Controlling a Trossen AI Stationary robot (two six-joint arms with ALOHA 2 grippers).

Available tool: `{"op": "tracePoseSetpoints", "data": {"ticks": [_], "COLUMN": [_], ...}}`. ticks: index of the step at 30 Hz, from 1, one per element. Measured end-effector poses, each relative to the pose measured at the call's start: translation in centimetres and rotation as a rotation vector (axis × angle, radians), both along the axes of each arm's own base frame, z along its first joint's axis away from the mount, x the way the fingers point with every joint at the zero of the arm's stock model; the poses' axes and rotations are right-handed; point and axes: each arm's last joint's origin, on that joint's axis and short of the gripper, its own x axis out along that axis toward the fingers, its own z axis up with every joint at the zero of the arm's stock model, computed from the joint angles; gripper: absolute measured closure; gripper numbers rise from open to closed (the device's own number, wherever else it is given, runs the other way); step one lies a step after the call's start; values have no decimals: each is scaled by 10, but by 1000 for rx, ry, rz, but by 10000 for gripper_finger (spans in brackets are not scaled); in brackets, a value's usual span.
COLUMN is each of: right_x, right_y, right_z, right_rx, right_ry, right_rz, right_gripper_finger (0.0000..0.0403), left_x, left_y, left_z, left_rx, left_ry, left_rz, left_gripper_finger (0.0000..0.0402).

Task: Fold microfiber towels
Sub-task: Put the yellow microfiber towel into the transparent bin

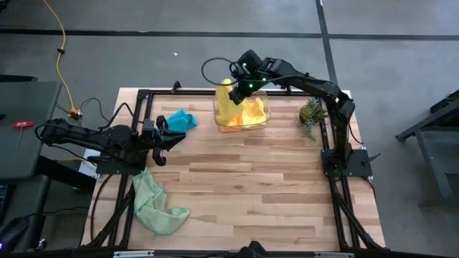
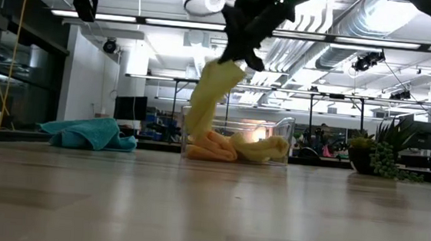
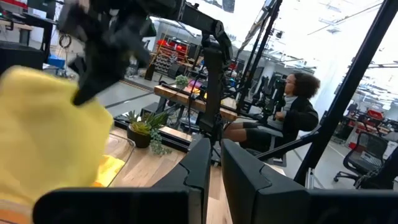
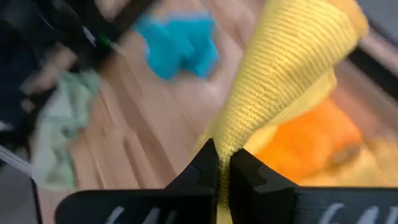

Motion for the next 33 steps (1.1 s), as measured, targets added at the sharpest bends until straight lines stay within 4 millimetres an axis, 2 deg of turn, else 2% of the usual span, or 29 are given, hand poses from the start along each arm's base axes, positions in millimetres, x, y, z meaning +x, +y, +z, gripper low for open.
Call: {"op": "tracePoseSetpoints", "data": {"ticks": [7,16,21,25,33], "right_x": [-3,-15,-17,-16,-3], "right_y": [-4,-4,-5,-6,-2], "right_z": [-33,-41,-42,-46,-78], "right_rx": [0,-55,-110,-84,-32], "right_ry": [237,457,509,521,633], "right_rz": [-23,-176,-274,-346,-402], "right_gripper_finger": [403,403,403,403,403], "left_x": [0,0,0,0,0], "left_y": [0,1,1,1,1], "left_z": [0,0,0,0,0], "left_rx": [0,-3,4,4,2], "left_ry": [0,1,4,5,6], "left_rz": [0,24,44,45,45], "left_gripper_finger": [371,371,371,371,371]}}
